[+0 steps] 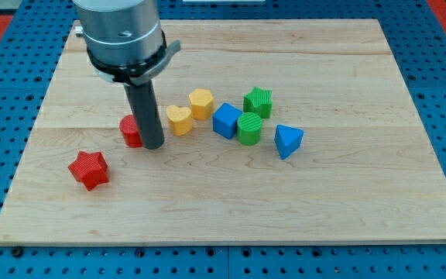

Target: Slide the yellow heart into blue cube and green circle

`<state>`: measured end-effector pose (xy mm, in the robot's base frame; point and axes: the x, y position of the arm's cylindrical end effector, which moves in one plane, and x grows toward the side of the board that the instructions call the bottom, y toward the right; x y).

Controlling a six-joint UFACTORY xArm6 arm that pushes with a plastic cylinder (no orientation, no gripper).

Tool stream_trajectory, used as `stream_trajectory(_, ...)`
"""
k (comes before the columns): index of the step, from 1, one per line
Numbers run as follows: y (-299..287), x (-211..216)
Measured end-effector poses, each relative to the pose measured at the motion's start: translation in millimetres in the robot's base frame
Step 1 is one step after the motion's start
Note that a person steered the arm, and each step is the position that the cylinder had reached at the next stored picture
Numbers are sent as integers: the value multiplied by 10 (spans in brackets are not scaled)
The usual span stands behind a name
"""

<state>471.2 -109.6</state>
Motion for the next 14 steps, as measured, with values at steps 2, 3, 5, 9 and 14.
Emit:
stream_trajectory(2,-182,-447)
stream_trajectory(3,33,-778)
stream_trajectory(5,92,-591)
stream_trajectory(9,-1,22)
stream_trajectory(14,416,-8)
